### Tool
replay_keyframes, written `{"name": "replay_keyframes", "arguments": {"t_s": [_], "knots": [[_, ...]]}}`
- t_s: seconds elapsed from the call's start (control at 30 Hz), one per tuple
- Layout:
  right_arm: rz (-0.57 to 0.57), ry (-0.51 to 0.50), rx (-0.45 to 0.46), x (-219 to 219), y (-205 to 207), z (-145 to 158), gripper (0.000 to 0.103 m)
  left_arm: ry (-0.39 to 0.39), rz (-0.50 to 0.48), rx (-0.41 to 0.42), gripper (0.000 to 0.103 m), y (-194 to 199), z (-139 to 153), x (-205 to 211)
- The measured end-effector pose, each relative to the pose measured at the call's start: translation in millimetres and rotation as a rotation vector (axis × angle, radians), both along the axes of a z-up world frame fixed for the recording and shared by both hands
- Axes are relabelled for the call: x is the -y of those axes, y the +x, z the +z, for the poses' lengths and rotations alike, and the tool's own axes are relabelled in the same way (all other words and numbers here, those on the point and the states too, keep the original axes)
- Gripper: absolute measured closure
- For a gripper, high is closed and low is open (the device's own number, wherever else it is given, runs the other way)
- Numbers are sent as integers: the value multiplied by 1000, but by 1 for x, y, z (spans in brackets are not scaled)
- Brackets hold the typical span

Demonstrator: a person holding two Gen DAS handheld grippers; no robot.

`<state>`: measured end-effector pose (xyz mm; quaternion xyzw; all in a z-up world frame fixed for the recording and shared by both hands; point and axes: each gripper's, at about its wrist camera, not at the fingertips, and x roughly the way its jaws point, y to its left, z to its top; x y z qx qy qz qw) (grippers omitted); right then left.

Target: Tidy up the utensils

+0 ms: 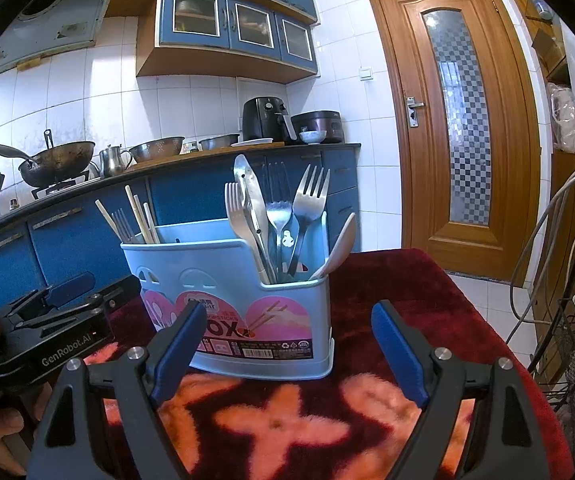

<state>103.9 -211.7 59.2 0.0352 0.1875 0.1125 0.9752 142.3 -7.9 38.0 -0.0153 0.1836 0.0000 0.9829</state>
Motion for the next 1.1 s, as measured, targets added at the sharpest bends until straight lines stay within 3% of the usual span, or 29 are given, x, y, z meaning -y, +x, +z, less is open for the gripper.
{"name": "replay_keyframes", "arguments": {"t_s": [1.1], "knots": [[-1, -2, 0, -1, 0, -1, 16, -3, -9, 8, 33, -2, -1, 0]]}}
